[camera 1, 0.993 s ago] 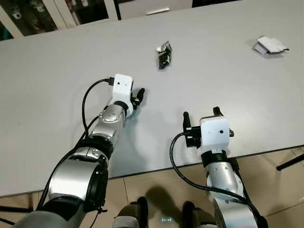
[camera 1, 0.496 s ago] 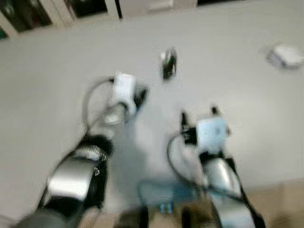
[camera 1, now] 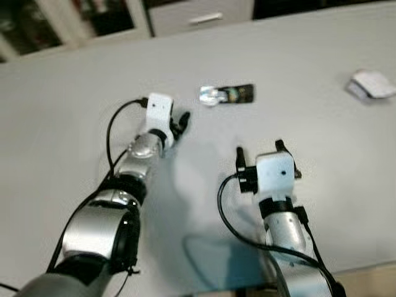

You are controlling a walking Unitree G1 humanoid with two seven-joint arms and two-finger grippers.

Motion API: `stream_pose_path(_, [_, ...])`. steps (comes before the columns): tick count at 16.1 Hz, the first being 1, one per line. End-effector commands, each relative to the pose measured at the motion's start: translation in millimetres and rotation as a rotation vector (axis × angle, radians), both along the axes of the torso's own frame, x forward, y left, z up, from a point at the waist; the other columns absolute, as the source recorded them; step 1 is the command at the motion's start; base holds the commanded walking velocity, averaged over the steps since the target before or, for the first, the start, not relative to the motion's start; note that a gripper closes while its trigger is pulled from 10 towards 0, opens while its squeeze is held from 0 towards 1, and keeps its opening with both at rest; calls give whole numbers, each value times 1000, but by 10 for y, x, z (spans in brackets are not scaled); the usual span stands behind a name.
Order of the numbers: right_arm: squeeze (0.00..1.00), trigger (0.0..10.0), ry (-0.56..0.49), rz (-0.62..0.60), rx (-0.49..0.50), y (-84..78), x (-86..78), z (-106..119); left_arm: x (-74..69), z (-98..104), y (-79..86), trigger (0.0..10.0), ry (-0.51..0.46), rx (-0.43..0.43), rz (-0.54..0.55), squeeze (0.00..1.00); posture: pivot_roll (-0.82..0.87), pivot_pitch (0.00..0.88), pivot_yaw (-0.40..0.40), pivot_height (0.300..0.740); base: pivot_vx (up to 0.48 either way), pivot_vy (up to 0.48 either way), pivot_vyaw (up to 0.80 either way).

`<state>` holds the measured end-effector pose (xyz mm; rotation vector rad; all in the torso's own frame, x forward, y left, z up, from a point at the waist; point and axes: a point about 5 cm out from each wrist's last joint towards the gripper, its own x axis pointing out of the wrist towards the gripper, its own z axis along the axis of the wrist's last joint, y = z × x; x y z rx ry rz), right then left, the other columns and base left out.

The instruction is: Picking trash to rubbish bin

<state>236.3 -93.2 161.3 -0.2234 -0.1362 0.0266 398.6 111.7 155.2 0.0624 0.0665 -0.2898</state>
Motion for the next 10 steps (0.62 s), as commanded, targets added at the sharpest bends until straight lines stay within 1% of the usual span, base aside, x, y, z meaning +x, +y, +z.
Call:
stream_pose_path(1, [0,10000,-1,-2,12,18,-28,16,-23,-77,6,10000,30,8,1,0,-31,243,111,740,0,0,0])
stream_pose_path(5, [0,10000,3,-8,17,31,-46,12,-21,-70,-25,10000,36,0,-14,0,-41,250,118,740,0,0,0])
stream_pose_path(8, [0,10000,4,-17,22,37,-73,15,-6,-1,-98,10000,17,-23,-47,0,-51,257,125,740,0,0,0])
stream_pose_path(10, [0,10000,8,-31,28,27,-108,12,6,71,-179,10000,-11,-38,-74,0,-70,269,133,740,0,0,0])
